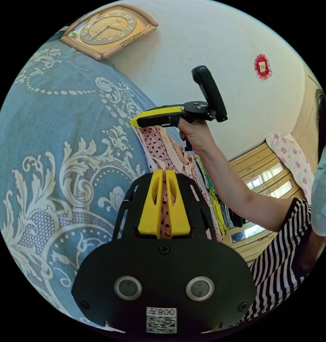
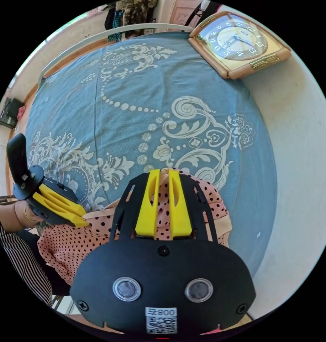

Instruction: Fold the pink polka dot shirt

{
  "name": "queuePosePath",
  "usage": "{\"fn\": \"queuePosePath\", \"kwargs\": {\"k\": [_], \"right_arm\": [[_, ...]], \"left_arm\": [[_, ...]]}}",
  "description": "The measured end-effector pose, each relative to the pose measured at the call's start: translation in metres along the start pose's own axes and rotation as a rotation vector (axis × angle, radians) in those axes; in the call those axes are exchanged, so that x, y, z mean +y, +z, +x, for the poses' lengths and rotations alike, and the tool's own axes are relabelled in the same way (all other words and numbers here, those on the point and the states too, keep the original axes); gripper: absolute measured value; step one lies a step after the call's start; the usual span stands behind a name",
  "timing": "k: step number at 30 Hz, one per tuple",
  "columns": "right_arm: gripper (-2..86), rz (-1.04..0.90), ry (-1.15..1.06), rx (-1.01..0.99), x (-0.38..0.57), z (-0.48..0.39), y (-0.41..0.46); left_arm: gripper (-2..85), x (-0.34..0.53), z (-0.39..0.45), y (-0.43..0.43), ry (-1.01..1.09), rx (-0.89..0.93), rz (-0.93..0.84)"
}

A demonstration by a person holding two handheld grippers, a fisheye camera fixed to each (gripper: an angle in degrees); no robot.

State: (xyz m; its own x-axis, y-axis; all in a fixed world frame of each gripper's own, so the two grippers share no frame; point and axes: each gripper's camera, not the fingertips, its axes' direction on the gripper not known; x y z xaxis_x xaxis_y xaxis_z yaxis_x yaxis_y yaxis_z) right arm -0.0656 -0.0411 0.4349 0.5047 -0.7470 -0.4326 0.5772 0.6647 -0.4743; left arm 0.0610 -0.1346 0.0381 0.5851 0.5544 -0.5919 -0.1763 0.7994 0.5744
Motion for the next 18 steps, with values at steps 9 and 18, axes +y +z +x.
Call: {"fn": "queuePosePath", "kwargs": {"k": [9, 18], "right_arm": [[0.5, 0.392, 0.221, -0.424, 0.026, 0.095, 0.004], [0.3, 0.518, 0.499, -0.874, 0.113, 0.206, 0.091]], "left_arm": [[0.8, 0.001, 0.029, 0.013, 0.145, 0.017, 0.001], [0.8, -0.001, 0.075, 0.05, 0.363, -0.034, -0.135]]}}
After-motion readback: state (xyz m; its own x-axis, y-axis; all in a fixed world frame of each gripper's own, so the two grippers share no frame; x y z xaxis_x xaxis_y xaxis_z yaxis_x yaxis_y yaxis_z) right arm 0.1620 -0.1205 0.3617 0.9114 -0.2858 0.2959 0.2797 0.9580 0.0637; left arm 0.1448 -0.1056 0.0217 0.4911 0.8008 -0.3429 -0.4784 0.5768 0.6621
